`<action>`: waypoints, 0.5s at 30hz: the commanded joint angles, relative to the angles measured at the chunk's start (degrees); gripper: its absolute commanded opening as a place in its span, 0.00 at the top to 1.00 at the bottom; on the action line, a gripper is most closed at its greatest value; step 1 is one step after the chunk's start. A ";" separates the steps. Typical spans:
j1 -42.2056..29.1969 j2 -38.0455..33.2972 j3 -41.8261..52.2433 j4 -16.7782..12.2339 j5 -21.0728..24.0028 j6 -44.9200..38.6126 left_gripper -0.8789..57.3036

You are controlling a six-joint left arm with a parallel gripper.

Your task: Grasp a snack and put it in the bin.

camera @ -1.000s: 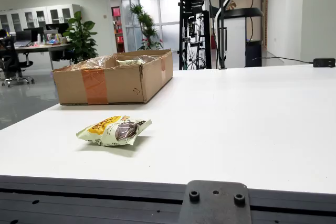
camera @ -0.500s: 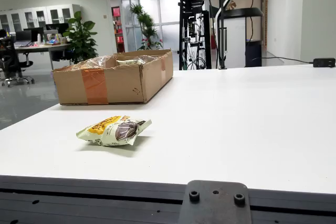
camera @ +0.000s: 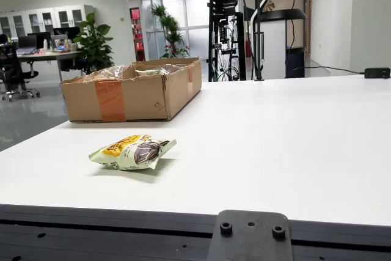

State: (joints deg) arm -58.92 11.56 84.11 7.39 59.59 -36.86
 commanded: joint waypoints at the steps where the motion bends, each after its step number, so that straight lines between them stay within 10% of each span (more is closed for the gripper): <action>1: -0.46 2.51 0.02 0.97 -0.23 -2.11 0.70; 15: -0.33 12.42 0.16 2.58 -3.36 -11.60 0.52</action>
State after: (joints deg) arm -59.45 22.65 84.24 10.15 57.11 -47.57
